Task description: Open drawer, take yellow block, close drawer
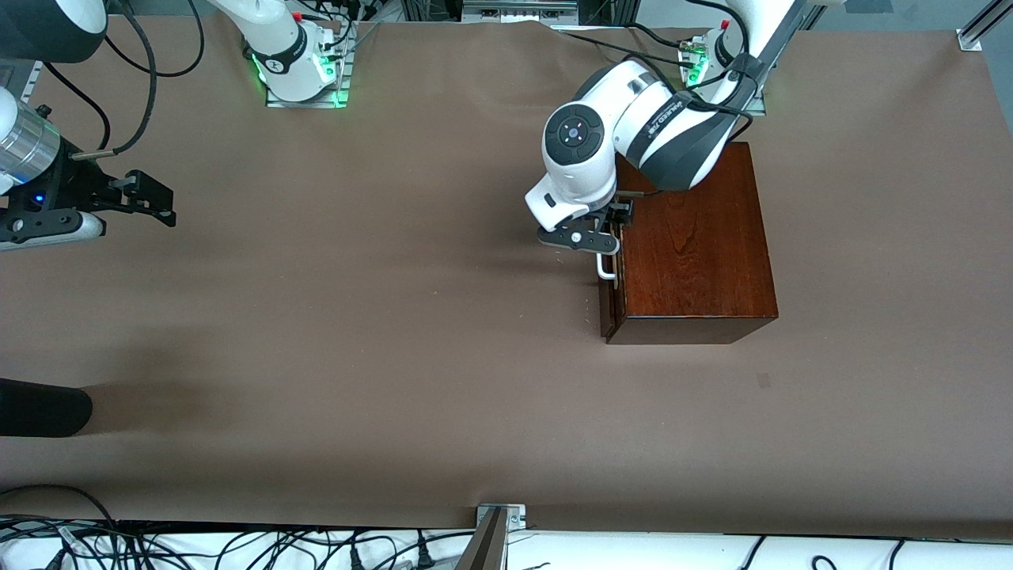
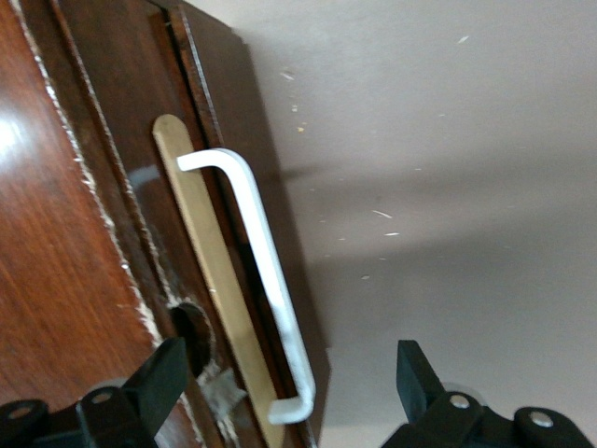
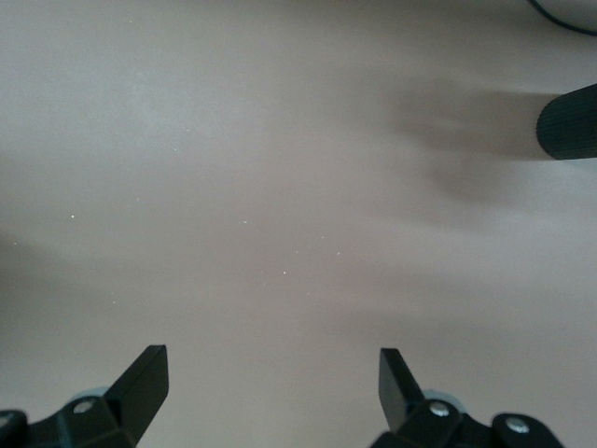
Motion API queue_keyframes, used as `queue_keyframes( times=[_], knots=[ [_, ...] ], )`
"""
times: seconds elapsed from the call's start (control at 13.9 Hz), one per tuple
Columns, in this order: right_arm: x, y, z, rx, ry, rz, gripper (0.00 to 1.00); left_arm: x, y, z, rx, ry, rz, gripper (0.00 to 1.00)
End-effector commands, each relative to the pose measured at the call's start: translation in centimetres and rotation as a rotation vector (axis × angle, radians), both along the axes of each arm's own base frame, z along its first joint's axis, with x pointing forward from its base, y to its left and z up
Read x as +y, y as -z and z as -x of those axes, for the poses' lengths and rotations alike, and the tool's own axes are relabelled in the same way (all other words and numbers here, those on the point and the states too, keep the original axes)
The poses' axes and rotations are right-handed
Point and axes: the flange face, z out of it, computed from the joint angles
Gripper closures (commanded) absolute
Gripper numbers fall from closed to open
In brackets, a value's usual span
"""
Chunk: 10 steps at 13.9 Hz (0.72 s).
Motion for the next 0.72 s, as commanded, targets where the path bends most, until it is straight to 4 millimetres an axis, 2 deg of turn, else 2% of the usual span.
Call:
queue_keyframes(
  times=[0.0, 0.22, 0.36, 0.65],
  knots=[
    [0.3, -0.2, -0.2, -0.013, 0.007, -0.014, 0.0, -0.4, 1.7, 0.4, -0.023, -0.004, -0.037, 0.0],
    [0.7, -0.3, -0.4, -0.02, -0.002, -0.011, 0.0, -1.4, 2.9, 0.2, -0.048, -0.001, 0.002, 0.0],
    [0.6, 0.1, -0.4, -0.008, 0.0, -0.012, 0.0, -2.3, 2.9, 0.9, -0.056, -0.008, 0.002, 0.0],
    [0.8, 0.3, -0.7, -0.01, 0.002, -0.027, 0.0, -2.3, 4.1, 1.1, -0.059, 0.014, -0.028, 0.0]
  ],
)
